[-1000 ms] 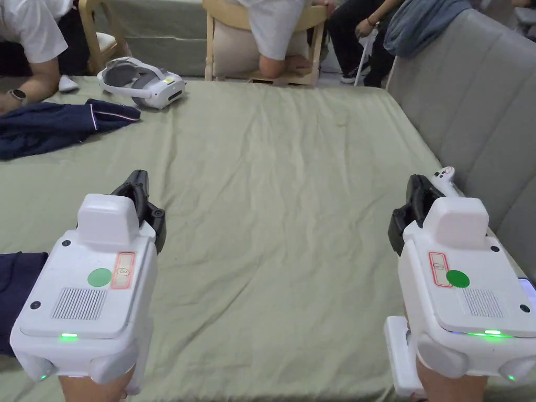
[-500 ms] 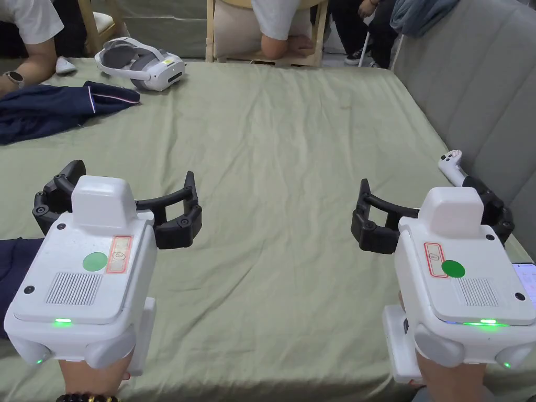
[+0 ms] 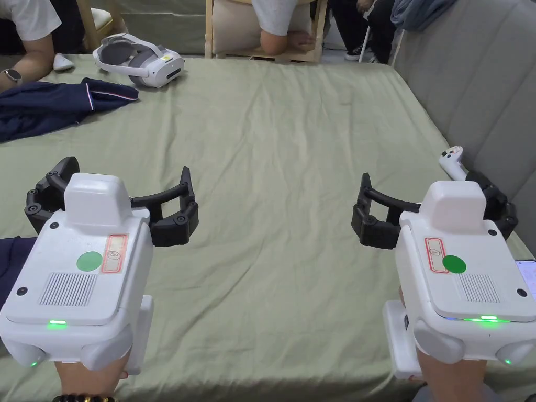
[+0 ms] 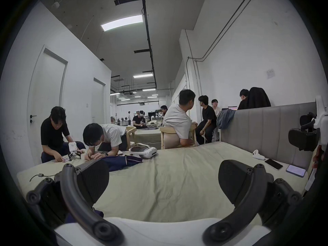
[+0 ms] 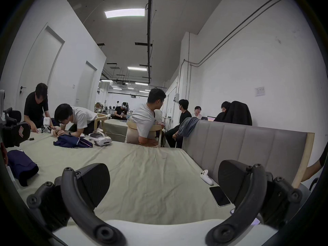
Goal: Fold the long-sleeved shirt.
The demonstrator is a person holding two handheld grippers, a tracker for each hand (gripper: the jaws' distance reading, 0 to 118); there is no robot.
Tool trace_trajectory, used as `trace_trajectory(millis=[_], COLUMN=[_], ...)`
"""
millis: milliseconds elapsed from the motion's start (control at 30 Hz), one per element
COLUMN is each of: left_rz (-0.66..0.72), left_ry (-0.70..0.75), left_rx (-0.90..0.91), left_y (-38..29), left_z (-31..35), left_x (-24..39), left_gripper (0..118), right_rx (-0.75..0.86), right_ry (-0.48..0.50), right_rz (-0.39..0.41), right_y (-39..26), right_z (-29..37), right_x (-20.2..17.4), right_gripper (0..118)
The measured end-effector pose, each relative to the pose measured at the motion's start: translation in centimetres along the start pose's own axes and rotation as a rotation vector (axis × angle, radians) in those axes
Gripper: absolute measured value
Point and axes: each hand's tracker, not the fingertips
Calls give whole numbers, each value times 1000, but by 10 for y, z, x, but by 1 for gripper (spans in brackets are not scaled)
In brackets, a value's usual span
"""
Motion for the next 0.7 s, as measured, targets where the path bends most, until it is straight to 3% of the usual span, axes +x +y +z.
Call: trace_trajectory(millis=[700], left_rz=[-11], left_ry=[-9], left_rx=[13], left_y=[1], left_z=[0], left_x=[4], left_gripper=[111], right_rx=[2], right_ry=[-7], right_rz=[2], right_y=[-5], right_z=[-1], right_x=[7], right_gripper=[118])
